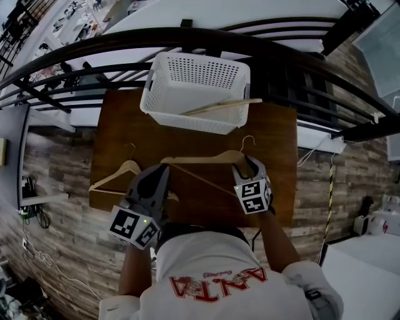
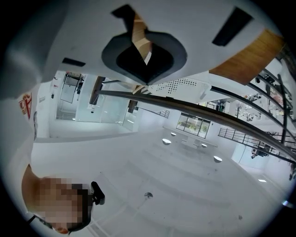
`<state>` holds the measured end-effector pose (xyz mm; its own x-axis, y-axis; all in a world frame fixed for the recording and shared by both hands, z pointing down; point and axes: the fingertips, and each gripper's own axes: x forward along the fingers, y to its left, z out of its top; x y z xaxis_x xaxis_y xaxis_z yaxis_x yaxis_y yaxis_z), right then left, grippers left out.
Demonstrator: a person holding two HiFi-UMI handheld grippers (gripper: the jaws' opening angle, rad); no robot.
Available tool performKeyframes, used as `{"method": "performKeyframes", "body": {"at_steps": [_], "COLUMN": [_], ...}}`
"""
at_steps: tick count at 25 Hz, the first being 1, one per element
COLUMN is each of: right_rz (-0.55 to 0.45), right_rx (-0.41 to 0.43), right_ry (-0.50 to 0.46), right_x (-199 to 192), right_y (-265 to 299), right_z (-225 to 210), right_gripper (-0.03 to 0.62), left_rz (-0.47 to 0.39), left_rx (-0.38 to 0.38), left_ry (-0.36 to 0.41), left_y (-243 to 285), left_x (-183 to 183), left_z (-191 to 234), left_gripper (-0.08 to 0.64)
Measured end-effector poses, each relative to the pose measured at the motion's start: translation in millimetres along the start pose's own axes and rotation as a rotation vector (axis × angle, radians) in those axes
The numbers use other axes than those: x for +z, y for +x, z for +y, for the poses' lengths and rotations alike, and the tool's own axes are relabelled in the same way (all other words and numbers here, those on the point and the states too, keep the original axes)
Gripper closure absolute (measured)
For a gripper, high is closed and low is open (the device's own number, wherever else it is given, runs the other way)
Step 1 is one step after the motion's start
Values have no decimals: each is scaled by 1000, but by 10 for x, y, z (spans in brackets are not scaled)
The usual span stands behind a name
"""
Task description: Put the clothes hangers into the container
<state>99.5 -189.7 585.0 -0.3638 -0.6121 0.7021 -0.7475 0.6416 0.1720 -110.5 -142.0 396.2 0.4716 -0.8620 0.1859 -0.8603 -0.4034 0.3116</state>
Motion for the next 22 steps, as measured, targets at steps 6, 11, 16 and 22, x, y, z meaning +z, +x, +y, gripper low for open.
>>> {"method": "performKeyframes", "body": {"at_steps": [6, 11, 16, 22], "right_rz": [-132, -223, -287, -352], "right_rx": [-56, -91, -120, -192], "right_ry": [-14, -48, -96, -175], "right_x": [322, 719, 1074, 1548], "right_y": [-485, -797, -1022, -1217], "right_z": [-157, -371, -545, -877], "right_gripper": [403, 403, 403, 403], "left_rz": [-36, -56, -84, -84], "left_rx": [21, 26, 22, 12], "left_ry": [27, 36, 39, 37], "left_y": [-95, -177, -207, -240], "left_x": [130, 169, 232, 216], "left_z": [-123, -199, -307, -372], "left_gripper": [554, 554, 554, 554]}}
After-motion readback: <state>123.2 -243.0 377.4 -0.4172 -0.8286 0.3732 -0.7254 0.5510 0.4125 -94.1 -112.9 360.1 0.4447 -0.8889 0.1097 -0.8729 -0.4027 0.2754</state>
